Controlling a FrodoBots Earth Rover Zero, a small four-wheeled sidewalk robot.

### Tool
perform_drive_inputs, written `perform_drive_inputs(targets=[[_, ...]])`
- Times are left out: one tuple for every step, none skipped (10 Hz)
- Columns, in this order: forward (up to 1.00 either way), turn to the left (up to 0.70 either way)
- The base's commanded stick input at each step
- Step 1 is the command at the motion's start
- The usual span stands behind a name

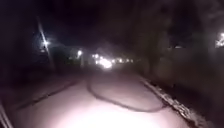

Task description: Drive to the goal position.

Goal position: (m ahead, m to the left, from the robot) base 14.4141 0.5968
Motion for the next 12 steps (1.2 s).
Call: perform_drive_inputs(targets=[[1.0, 0.0], [1.0, 0.0], [1.0, 0.0], [1.0, 0.0], [1.0, 0.0], [1.0, 0.0], [1.0, 0.0], [1.0, 0.0], [1.0, 0.0], [1.0, 0.0], [1.0, 0.0], [1.0, 0.0]])
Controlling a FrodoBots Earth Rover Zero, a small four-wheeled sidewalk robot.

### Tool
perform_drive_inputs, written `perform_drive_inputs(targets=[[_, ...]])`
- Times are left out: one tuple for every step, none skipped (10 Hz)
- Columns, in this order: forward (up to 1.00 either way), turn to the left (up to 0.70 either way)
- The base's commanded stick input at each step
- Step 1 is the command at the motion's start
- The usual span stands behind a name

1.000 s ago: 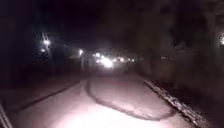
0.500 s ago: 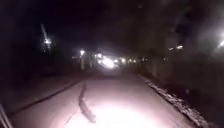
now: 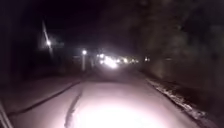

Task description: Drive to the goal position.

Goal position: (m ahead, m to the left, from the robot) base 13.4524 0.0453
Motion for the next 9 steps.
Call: perform_drive_inputs(targets=[[1.0, 0.0], [1.0, 0.0], [1.0, 0.0], [1.0, 0.0], [1.0, 0.0], [1.0, 0.0], [1.0, 0.0], [1.0, 0.0], [1.0, 0.0]])
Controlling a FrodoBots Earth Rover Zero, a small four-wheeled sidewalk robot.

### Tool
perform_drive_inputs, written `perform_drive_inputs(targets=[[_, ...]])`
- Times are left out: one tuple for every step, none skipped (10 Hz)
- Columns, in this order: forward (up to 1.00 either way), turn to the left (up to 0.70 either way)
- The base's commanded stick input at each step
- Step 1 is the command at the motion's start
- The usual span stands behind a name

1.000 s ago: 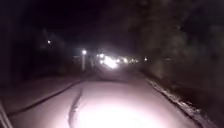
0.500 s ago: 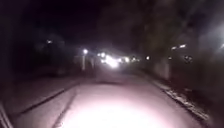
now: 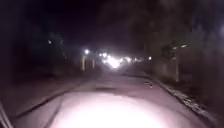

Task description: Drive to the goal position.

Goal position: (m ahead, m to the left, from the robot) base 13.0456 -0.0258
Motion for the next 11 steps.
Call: perform_drive_inputs(targets=[[1.0, 0.0], [1.0, 0.0], [1.0, 0.0], [1.0, 0.0], [1.0, 0.0], [1.0, 0.0], [1.0, 0.0], [1.0, 0.0], [1.0, 0.0], [1.0, 0.0], [1.0, 0.0]])
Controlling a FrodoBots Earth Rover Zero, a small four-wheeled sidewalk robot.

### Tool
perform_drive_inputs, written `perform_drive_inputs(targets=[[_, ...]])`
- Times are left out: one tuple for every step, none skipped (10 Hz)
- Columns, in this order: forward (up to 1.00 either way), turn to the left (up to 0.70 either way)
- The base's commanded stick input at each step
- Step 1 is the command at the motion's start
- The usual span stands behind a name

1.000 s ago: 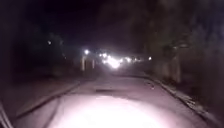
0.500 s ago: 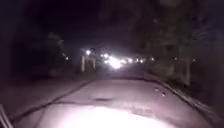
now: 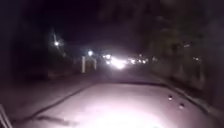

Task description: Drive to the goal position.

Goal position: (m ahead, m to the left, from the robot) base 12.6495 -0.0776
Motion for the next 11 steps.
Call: perform_drive_inputs(targets=[[1.0, 0.0], [1.0, 0.0], [1.0, 0.0], [1.0, 0.0], [1.0, 0.0], [1.0, 0.0], [1.0, 0.0], [1.0, 0.0], [1.0, 0.0], [1.0, 0.0], [1.0, 0.0]])
